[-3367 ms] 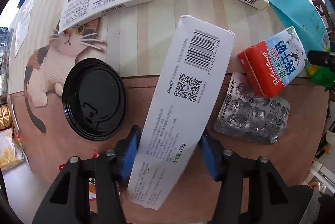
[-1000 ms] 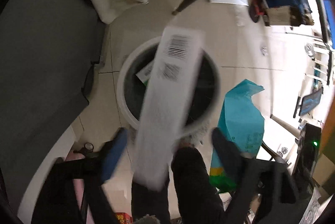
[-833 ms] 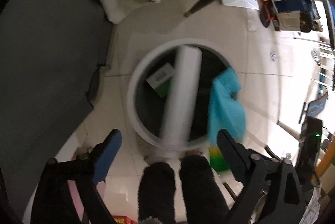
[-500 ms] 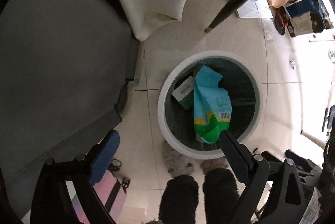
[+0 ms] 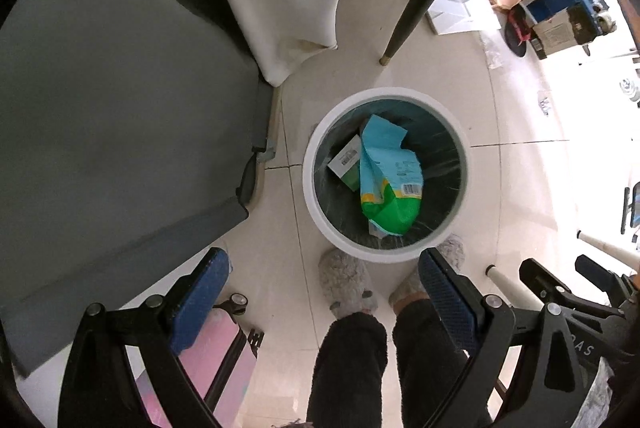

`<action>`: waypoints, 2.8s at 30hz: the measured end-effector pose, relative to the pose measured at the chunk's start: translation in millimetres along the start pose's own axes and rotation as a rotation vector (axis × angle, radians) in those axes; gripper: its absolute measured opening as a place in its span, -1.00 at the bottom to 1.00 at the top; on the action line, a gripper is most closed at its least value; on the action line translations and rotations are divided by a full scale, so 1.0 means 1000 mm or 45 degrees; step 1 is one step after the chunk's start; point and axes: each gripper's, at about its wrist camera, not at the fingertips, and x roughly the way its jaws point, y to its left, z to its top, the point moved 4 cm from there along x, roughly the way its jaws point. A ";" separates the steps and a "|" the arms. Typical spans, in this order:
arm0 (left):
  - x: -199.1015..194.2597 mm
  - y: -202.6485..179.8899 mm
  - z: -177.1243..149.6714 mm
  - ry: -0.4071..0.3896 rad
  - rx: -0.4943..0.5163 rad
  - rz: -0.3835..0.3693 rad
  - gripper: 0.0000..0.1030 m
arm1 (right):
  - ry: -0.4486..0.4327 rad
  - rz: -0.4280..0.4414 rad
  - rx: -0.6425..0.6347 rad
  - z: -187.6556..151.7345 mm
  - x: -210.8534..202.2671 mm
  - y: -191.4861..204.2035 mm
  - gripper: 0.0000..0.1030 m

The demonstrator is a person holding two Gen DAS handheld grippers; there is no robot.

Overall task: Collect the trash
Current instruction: 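Move both tools back toward the table, then grasp the Parkland milk carton with the right tool while the left grasps the red-white snack wrapper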

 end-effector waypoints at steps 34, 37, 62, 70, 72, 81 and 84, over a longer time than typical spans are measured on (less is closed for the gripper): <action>-0.346 -0.057 -0.065 -0.464 0.116 0.042 0.89 | -0.380 0.346 0.168 -0.083 -0.374 -0.060 0.95; -0.370 -0.108 -0.053 -0.511 0.205 0.027 0.89 | -0.433 0.346 0.285 -0.077 -0.402 -0.116 0.95; -0.272 -0.491 0.068 -0.249 0.570 -0.139 0.85 | -0.309 0.262 1.385 -0.130 -0.325 -0.590 0.96; -0.261 -0.510 0.075 -0.300 0.614 -0.170 0.14 | -0.315 0.266 1.312 -0.091 -0.314 -0.588 1.00; -0.266 -0.515 0.072 -0.318 0.639 -0.172 -0.06 | -0.313 0.260 1.286 -0.082 -0.314 -0.585 1.00; -0.301 -0.517 0.068 -0.455 0.688 -0.168 -0.80 | -0.291 0.171 1.263 -0.065 -0.303 -0.582 0.86; -0.316 -0.516 0.070 -0.480 0.705 -0.181 -0.91 | -0.319 0.185 1.268 -0.075 -0.308 -0.585 0.86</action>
